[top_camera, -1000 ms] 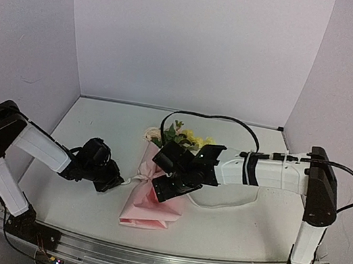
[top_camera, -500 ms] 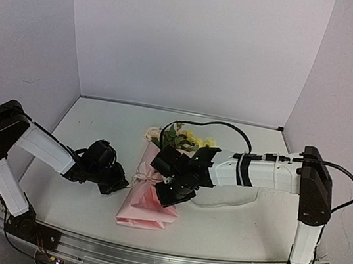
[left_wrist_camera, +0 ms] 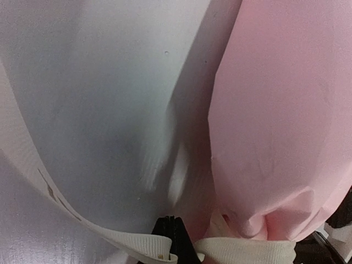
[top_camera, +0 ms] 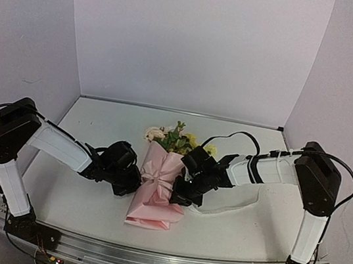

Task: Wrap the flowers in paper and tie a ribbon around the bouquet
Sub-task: Adjust the folded bouquet at the center of the board, then pick up the left side of the half-tied ribbon from the center of the board, then pass from the right arm to the left

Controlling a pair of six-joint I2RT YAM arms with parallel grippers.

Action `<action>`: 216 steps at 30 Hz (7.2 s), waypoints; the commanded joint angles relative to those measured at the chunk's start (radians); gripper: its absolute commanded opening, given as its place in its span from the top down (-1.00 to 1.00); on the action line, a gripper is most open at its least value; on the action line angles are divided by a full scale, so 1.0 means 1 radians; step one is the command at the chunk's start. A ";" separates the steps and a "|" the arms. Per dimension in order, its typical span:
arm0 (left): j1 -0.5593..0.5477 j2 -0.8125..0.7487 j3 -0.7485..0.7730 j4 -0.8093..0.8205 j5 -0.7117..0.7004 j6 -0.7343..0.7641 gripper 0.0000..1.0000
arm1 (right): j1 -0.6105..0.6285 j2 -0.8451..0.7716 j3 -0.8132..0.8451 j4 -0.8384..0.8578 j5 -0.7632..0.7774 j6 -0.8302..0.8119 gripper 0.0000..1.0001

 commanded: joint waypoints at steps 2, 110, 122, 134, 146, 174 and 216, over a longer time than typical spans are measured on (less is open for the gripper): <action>-0.021 0.051 0.071 -0.070 -0.025 0.030 0.99 | 0.000 -0.070 -0.024 0.197 -0.062 0.218 0.94; 0.444 0.097 0.288 -0.369 0.375 0.529 0.37 | 0.117 0.575 1.033 -0.191 0.300 -0.609 -0.28; 0.428 -0.139 0.108 -0.369 0.392 0.466 0.37 | 0.175 0.521 0.925 -0.192 0.284 -0.644 -0.21; 0.453 -0.228 0.109 -0.402 0.271 0.434 0.34 | 0.211 0.492 0.960 -0.215 0.426 -0.633 -0.29; 0.518 -0.262 0.146 -0.461 0.222 0.458 0.33 | 0.211 0.659 1.166 -0.269 0.442 -0.606 -0.26; 0.524 -0.296 0.198 -0.515 0.210 0.513 0.20 | 0.211 0.803 1.263 -0.283 0.462 -0.507 0.08; 0.303 -0.641 -0.126 0.060 0.315 0.766 -0.08 | 0.237 0.001 0.516 -0.208 0.477 -0.618 1.00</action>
